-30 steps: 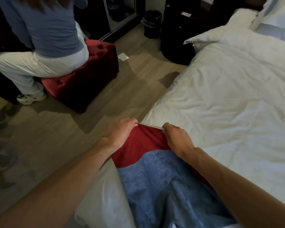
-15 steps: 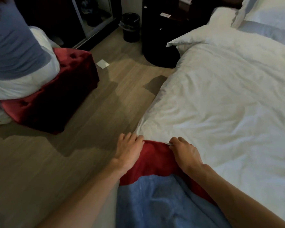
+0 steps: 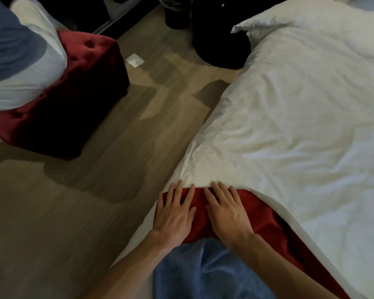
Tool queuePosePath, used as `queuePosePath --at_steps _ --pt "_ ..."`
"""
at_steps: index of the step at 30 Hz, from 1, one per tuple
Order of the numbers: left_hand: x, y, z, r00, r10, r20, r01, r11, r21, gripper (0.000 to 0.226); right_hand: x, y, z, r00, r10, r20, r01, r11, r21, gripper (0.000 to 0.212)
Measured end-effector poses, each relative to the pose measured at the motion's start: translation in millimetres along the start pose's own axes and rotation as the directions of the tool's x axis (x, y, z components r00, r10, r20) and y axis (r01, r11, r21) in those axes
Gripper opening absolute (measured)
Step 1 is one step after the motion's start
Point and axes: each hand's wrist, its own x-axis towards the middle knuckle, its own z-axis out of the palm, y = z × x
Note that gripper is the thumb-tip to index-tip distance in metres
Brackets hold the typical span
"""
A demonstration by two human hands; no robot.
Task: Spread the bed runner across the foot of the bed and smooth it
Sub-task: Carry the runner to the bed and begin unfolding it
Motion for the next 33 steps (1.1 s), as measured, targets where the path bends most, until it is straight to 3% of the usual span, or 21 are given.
queuePosePath --at_steps 5,16,25,28,33 --pt "-8 -8 0 1.0 0.003 -0.023 -0.003 1.0 -0.027 0.059 0 -6 -3 1.0 0.019 -0.015 -0.019 0.999 -0.041 0.049" --pt "-123 -8 12 0.979 -0.204 -0.017 0.195 0.956 -0.22 0.056 -14 -55 -12 0.989 -0.139 0.041 0.14 0.99 -0.021 0.041" --pt "-207 7 33 0.984 -0.164 -0.067 0.152 0.975 -0.164 0.056 -82 -89 -5 0.972 -0.236 -0.021 0.235 0.971 -0.035 0.033" --pt "-234 17 41 0.992 -0.113 -0.048 0.108 0.988 -0.11 0.057 -124 -94 3 0.952 -0.275 -0.134 0.274 0.961 -0.025 0.025" --pt "-276 28 58 1.0 -0.026 -0.004 0.026 0.998 -0.054 0.061 -199 -94 33 0.949 -0.284 -0.136 0.28 0.959 -0.046 0.027"
